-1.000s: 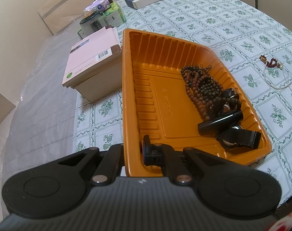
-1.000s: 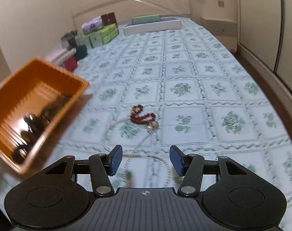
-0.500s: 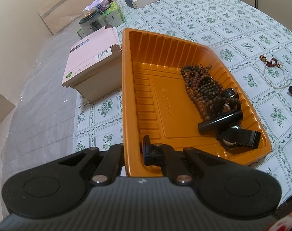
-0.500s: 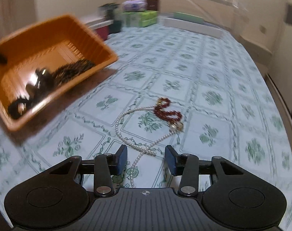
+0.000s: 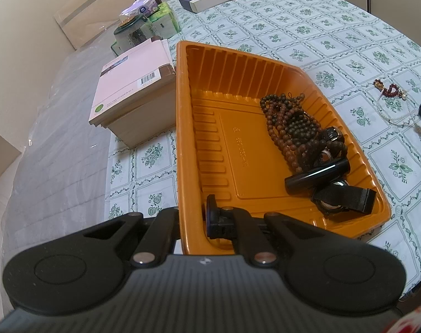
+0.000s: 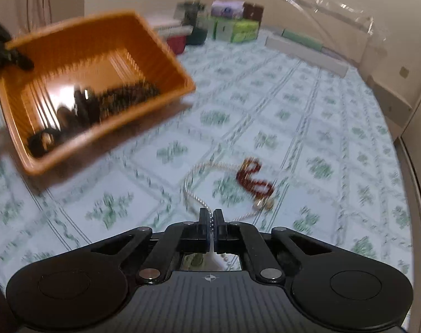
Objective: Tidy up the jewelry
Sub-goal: 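Grasp the pearl necklace with the right tool and lift it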
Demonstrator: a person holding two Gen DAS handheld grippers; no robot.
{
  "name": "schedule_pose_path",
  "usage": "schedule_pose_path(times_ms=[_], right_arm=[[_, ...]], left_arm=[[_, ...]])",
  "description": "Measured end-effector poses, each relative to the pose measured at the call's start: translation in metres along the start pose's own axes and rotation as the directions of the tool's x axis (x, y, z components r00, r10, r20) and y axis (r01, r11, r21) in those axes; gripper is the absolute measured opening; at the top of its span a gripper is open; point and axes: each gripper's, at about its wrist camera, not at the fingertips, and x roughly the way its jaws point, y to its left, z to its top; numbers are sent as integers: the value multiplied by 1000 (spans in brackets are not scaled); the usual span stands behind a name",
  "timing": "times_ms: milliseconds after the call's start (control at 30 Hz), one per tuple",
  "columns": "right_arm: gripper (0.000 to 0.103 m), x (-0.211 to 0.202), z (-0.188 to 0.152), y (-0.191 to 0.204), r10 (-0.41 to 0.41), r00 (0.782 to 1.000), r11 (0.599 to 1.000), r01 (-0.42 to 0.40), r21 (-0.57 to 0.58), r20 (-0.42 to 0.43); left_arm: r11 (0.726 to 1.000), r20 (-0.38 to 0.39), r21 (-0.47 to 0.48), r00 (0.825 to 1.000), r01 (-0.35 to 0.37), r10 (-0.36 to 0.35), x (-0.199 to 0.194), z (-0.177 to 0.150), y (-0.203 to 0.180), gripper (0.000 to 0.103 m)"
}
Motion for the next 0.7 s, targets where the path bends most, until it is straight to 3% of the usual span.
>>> schedule_pose_path(times_ms=[200, 433, 700], right_arm=[[2, -55, 39, -10, -46, 990, 999, 47, -6, 134], [2, -117, 90, -21, -84, 953, 996, 88, -1, 292], [2, -156, 140, -16, -49, 917, 996, 75, -52, 396]], left_arm=[[1000, 1, -1, 1000, 0, 0, 0, 0, 0, 3], [1000, 1, 0, 1000, 0, 0, 0, 0, -1, 3], [1000, 2, 3, 1000, 1, -1, 1, 0, -1, 3]])
